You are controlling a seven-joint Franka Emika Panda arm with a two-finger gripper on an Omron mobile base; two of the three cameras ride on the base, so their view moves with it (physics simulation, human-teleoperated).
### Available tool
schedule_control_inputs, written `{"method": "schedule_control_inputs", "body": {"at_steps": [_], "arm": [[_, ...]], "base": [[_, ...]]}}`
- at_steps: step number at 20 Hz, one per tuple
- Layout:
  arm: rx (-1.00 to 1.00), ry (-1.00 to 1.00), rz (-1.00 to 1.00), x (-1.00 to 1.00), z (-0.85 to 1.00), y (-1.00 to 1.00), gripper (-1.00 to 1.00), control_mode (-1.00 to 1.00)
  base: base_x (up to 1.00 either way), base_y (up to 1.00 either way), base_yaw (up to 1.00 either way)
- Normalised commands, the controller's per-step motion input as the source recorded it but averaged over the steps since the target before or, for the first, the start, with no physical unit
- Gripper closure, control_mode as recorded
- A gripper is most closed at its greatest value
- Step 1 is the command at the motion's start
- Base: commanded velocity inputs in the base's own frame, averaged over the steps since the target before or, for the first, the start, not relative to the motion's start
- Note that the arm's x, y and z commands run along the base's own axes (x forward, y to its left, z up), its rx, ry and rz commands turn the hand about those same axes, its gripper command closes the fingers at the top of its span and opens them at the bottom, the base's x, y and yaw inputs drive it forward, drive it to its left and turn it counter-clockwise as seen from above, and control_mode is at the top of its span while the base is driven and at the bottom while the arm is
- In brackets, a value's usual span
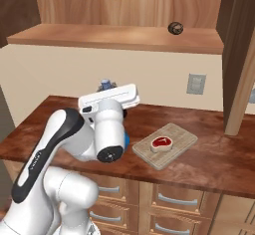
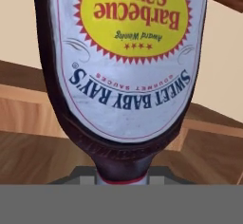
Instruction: Pick the steak from the plate and place it on the cutting board. Then pick the condiment bottle from the cabinet and place it next to the cutting board.
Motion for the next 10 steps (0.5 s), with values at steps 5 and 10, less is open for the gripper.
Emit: {"method": "schedule_control_inputs", "body": {"at_steps": [5,10], "arm": [[-0.07,0.00,0.00,0.00,-0.10,-0.36,1.00,-1.00],[-0.07,0.00,0.00,0.00,-0.11,-0.32,1.00,-1.00]], "base": [[0.00,0.00,0.00],[0.00,0.00,0.00]]}}
